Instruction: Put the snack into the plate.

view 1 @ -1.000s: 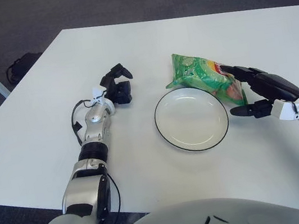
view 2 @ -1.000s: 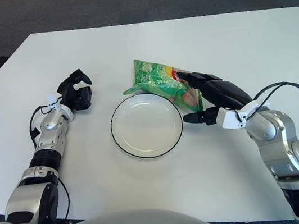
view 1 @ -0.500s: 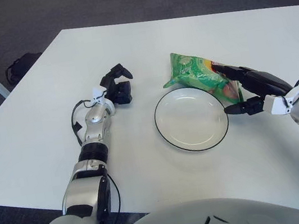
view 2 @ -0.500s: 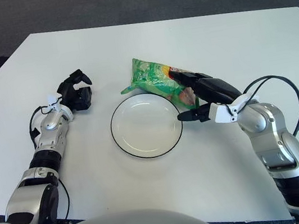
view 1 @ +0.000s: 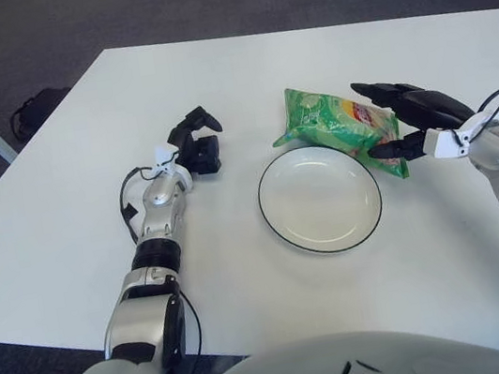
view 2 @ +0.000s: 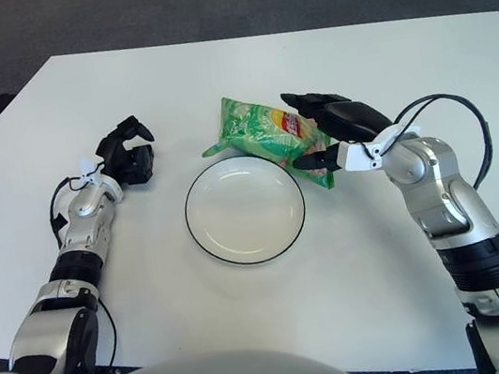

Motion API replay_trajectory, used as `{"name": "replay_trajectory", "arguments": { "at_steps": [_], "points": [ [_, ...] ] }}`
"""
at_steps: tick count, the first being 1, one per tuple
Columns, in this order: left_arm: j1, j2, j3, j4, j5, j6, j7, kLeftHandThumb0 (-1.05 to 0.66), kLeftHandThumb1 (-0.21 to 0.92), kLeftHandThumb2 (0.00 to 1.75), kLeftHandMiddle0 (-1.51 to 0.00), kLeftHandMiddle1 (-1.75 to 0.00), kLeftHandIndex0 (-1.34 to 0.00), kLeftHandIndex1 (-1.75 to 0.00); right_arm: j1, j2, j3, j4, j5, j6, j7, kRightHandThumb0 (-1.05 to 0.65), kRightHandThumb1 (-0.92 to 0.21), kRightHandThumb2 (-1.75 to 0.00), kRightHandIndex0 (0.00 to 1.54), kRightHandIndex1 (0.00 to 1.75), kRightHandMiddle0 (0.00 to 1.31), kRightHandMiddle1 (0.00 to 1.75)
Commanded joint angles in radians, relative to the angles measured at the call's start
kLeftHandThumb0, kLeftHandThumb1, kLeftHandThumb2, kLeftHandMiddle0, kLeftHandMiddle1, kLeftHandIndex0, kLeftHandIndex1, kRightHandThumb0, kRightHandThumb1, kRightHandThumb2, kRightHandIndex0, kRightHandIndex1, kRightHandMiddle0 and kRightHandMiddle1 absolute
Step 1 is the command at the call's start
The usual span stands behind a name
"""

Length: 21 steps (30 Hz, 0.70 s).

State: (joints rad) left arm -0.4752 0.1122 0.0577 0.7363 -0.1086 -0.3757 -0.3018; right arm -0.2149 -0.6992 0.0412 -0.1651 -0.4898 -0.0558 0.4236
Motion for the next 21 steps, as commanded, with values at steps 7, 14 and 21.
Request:
{"name": "replay_trajectory", "arguments": {
  "at_steps": [7,14,21],
  "points": [
    [0.102,-0.03,-0.023,0.047,0.018,0.025,-0.005,-0.48,0.29,1.34,-1.2,-1.75,-0.63,-1.75,-0.087,0.006,0.021,0.034,-0.036,0.017,-0.019,-1.05,-0.92,-0.62,0.0,0.0,0.0,0.0],
    [0.104,-0.03,-0.023,0.042,0.018,0.032,-0.004,-0.48,0.3,1.33,-1.2,-1.75,-0.62,-1.75,-0.141,0.007,0.036,0.089,-0.042,-0.001,-0.032,-1.05,-0.92,-0.66,0.0,0.0,0.0,0.0],
    [0.105,-0.031,-0.025,0.039,0.019,0.035,-0.004,-0.49,0.29,1.34,-1.22,-1.75,-0.63,-1.75,-0.222,0.027,0.076,0.196,-0.047,-0.044,-0.062,-1.05,-0.92,-0.67,0.0,0.0,0.0,0.0]
  ]
}}
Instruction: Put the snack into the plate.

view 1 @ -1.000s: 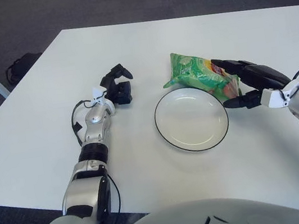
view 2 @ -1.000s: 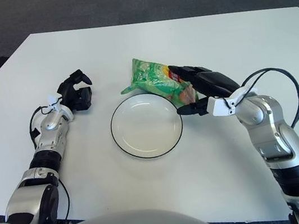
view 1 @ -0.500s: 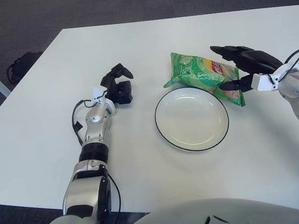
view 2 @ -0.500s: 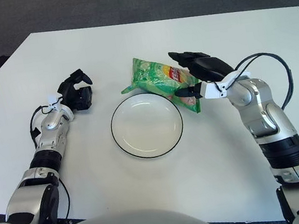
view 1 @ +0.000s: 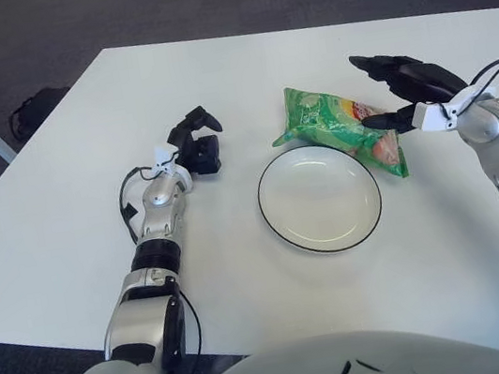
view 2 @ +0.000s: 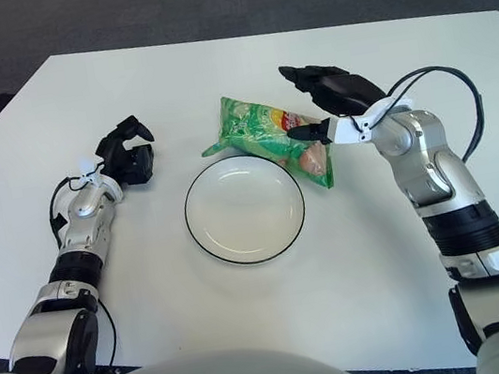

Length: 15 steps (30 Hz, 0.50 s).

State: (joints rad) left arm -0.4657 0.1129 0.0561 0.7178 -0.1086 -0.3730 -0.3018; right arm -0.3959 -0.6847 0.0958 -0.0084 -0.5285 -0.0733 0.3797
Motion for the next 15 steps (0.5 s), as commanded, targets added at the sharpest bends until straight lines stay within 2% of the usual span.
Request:
{"name": "replay_trajectory", "arguments": {
  "at_steps": [1,7,15],
  "points": [
    [0.096,-0.032,-0.024,0.057,0.018,0.033,-0.005,-0.49,0.29,1.34,-1.22,-1.75,-0.63,-1.75,-0.049,0.015,0.026,0.052,-0.008,-0.033,-0.022,-1.05,-0.92,-0.67,0.0,0.0,0.0,0.0],
    [0.101,-0.031,-0.028,0.042,0.024,0.045,0.003,-0.49,0.29,1.35,-1.22,-1.75,-0.63,-1.75,-0.09,0.03,0.054,0.118,0.003,-0.084,-0.031,-1.05,-0.92,-0.64,0.0,0.0,0.01,0.0],
    [0.112,-0.03,-0.037,0.02,0.029,0.046,0.012,-0.49,0.29,1.35,-1.22,-1.75,-0.63,-1.75,-0.114,0.059,0.072,0.163,0.007,-0.103,-0.041,-1.05,-0.92,-0.61,0.0,0.0,0.02,0.02]
  ]
}}
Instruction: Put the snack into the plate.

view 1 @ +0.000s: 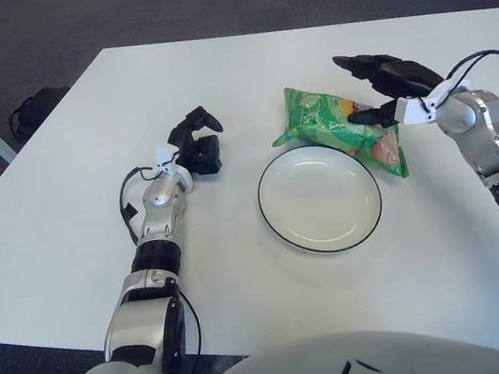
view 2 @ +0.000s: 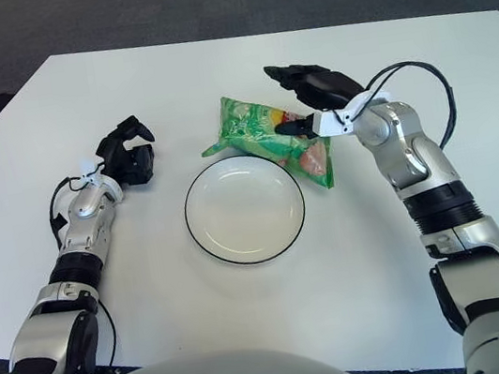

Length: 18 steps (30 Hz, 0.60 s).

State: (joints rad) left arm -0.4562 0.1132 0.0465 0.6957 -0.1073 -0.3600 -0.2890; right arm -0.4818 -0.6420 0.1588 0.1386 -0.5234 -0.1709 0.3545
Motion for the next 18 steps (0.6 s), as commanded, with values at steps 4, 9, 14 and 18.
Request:
{"name": "replay_trajectory", "arguments": {
  "at_steps": [4,9,14,18],
  "points": [
    [0.107,-0.03,-0.031,0.037,0.026,0.029,0.0,-0.49,0.28,1.36,-1.22,-1.75,-0.64,-1.75,-0.027,0.038,0.009,0.019,0.008,0.008,-0.02,-1.05,-0.92,-0.59,0.0,0.0,0.01,0.03],
    [0.108,-0.029,-0.032,0.033,0.024,0.034,-0.001,-0.5,0.27,1.37,-1.22,-1.75,-0.65,-1.75,-0.02,0.062,0.007,0.01,0.014,0.037,-0.014,-1.05,-0.92,-0.57,0.0,0.0,0.0,0.04],
    [0.109,-0.029,-0.032,0.029,0.019,0.04,-0.006,-0.5,0.27,1.37,-1.22,-1.75,-0.65,-1.75,-0.015,0.079,0.01,0.001,0.024,0.057,0.002,-1.05,-0.92,-0.55,0.0,0.0,0.0,0.03],
    [0.11,-0.028,-0.032,0.026,0.018,0.043,-0.008,-0.5,0.27,1.37,-1.22,-1.75,-0.65,-1.75,-0.016,0.094,0.017,0.006,0.035,0.069,0.013,-1.05,-0.92,-0.55,0.0,0.0,0.0,0.02]
  ]
}}
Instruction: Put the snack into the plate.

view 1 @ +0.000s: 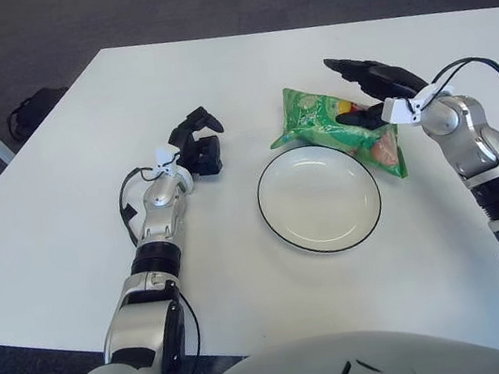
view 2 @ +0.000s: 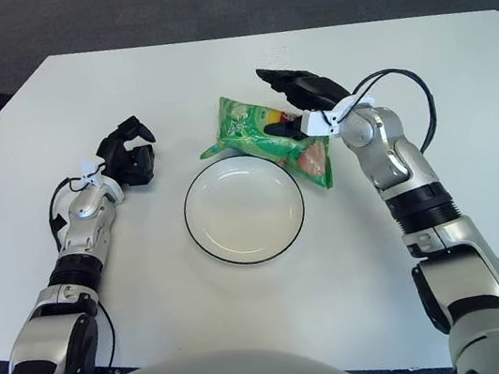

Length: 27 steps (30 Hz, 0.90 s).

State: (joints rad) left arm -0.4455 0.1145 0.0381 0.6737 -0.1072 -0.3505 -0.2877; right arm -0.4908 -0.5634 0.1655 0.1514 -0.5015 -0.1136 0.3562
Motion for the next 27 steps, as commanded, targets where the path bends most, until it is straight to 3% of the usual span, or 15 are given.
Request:
{"name": "replay_trajectory", "arguments": {
  "at_steps": [1,11,27],
  "points": [
    [0.1,-0.028,-0.024,0.048,0.018,0.034,-0.01,-0.5,0.27,1.37,-1.22,-1.75,-0.65,-1.75,-0.008,0.018,0.013,-0.004,0.015,0.014,0.013,-1.05,-0.92,-0.55,0.0,0.0,0.0,0.02],
    [0.103,-0.024,-0.024,0.044,0.018,0.034,-0.009,-0.49,0.28,1.36,-1.23,-1.75,-0.64,-1.75,-0.005,0.035,0.02,-0.007,0.03,0.025,0.019,-1.05,-0.92,-0.54,0.0,0.0,0.0,0.13],
    [0.099,-0.025,-0.017,0.056,0.005,0.026,-0.014,-0.49,0.29,1.35,-1.23,-1.75,-0.63,-1.75,-0.005,0.054,-0.001,-0.073,0.103,0.12,0.079,-1.03,-0.92,-0.57,0.0,0.0,0.0,0.27]
  ]
}}
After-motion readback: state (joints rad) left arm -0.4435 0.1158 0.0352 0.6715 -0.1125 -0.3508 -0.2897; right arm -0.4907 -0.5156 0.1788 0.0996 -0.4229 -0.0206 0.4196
